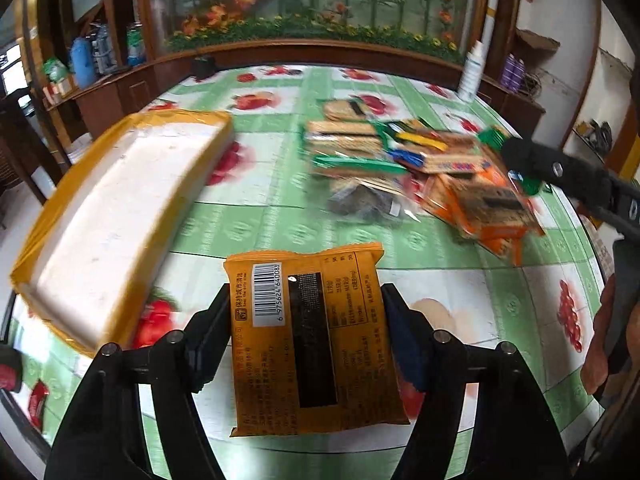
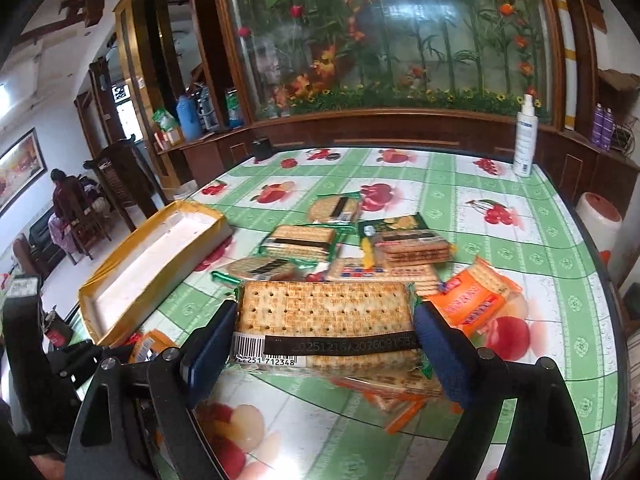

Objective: Organize snacks
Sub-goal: 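Carry both held packs over the yellow-rimmed white tray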

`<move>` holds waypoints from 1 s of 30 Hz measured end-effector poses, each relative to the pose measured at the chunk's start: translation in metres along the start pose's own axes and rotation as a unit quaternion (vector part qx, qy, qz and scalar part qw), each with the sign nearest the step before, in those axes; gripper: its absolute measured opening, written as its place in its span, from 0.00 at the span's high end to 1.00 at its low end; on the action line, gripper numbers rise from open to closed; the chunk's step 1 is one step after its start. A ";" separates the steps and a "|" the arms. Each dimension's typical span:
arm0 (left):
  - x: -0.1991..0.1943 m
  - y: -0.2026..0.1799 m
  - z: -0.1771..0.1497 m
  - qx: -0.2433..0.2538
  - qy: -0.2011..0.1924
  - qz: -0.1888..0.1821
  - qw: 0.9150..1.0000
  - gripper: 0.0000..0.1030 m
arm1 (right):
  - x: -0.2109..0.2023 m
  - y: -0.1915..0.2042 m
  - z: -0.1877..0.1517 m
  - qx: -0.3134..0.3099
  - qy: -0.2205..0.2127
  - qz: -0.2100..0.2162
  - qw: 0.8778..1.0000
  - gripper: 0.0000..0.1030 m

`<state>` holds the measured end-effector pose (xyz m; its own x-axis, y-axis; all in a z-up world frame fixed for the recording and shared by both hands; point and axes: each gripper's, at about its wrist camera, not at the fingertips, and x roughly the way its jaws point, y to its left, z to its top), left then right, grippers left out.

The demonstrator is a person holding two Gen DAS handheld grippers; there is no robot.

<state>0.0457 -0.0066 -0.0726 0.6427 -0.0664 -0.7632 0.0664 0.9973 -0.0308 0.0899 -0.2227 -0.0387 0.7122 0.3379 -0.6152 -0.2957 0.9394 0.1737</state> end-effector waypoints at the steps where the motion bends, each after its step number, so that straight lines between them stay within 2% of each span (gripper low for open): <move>1: -0.002 0.007 0.001 -0.005 -0.002 0.004 1.000 0.32 | 0.001 0.005 0.001 -0.004 0.000 0.003 1.000 0.14; 12: -0.018 0.096 0.010 -0.083 -0.026 0.059 0.994 0.32 | 0.017 0.064 0.012 -0.051 -0.001 0.041 0.998 0.14; 19: -0.021 0.147 0.012 -0.122 -0.031 0.090 0.988 0.32 | 0.038 0.118 0.028 -0.076 0.009 0.102 0.992 0.14; 21: -0.019 0.160 0.013 -0.138 -0.028 0.089 0.986 0.32 | 0.049 0.138 0.032 -0.084 0.016 0.119 0.989 0.14; 30: -0.006 0.195 0.016 -0.161 -0.020 0.108 0.981 0.31 | 0.103 0.205 0.048 -0.092 0.036 0.180 0.979 0.14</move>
<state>0.0668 0.1879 -0.0637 0.6448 0.1528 -0.7489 -0.3150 0.9459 -0.0782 0.1331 0.0075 -0.0295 0.4956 0.6342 -0.5934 -0.6334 0.7314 0.2526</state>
